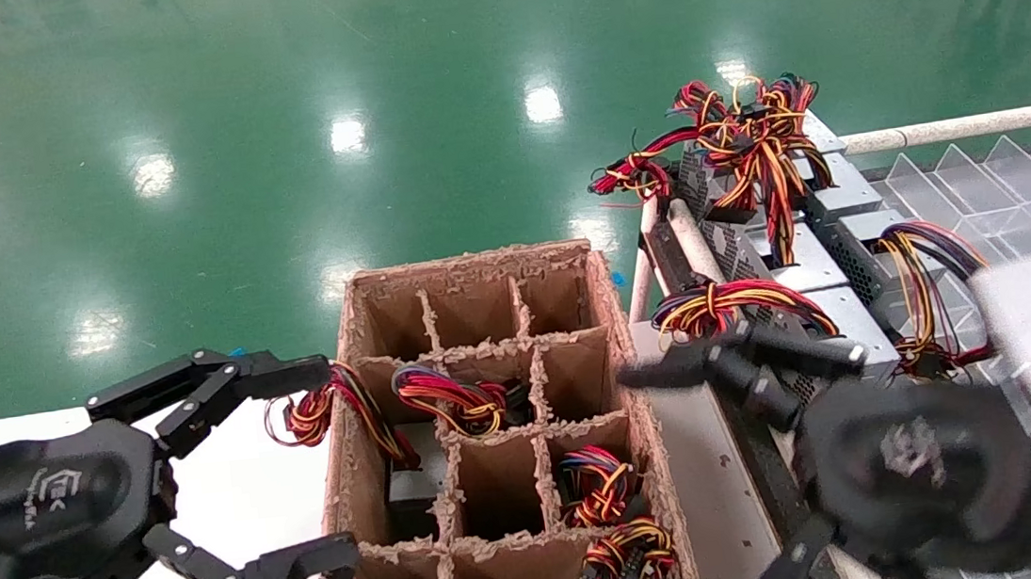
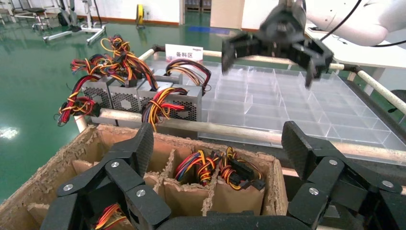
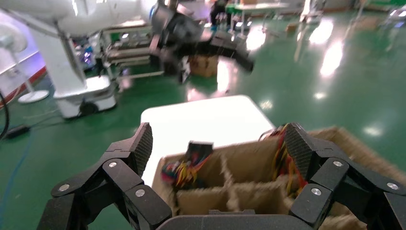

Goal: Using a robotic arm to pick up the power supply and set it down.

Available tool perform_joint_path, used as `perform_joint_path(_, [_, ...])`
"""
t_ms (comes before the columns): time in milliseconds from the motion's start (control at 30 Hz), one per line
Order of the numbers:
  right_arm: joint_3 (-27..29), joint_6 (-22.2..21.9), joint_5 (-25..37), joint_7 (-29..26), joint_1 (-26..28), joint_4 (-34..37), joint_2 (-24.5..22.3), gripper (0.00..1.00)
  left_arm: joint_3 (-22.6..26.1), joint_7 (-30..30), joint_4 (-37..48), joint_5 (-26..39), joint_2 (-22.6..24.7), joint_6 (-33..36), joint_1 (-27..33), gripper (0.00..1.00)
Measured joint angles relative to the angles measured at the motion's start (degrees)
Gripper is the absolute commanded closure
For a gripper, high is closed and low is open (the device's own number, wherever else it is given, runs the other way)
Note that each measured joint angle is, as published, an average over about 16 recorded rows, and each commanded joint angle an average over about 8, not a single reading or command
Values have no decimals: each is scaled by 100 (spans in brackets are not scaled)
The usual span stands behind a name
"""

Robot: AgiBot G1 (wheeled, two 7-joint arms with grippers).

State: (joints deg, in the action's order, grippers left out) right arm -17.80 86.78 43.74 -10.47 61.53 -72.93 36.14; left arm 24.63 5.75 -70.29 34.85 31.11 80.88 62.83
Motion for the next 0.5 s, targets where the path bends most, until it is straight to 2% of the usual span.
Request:
perform_joint_path(233, [-396,154,465,77,109,118,352,0,0,0,0,0,0,0,0,100])
perform_joint_path(500, [-1028,271,1151,279,455,493,1077,0,0,0,0,0,0,0,0,100])
